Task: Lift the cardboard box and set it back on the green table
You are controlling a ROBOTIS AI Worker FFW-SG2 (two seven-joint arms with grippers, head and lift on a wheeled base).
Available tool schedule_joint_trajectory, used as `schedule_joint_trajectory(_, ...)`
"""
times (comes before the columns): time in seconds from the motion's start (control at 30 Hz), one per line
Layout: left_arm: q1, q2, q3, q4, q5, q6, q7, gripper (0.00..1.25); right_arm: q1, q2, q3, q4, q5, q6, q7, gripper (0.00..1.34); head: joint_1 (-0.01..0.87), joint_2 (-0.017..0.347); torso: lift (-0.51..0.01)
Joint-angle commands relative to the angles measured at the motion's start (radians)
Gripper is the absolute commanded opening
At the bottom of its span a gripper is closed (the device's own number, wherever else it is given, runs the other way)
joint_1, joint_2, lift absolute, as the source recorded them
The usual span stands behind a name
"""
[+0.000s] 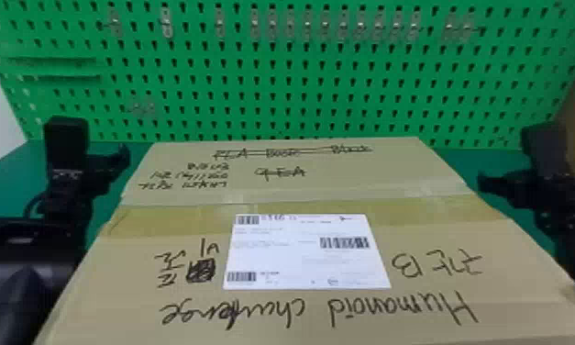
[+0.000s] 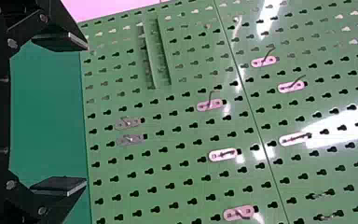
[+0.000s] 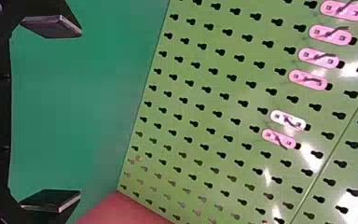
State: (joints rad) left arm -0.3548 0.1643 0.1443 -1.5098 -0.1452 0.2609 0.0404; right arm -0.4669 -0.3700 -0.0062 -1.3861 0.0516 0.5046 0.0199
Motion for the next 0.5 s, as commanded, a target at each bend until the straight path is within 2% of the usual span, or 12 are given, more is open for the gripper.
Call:
schedule_joint_trajectory(0.0,0.000,0.000,-0.003,0.002,-0.001,0.000,0.000,1.00,0.001,0.006,0.002,0.007,0.001,0.000,0.000,1.25,0.566,0.054,-0.183)
schedule_joint_trajectory(0.47,0.000,-0.003,-0.011,0.008,0.001,0.000,0.000,1.00,0.001,0.013,0.011,0.015,-0.001,0.009,-0.003,1.25,0.566,0.054,-0.183)
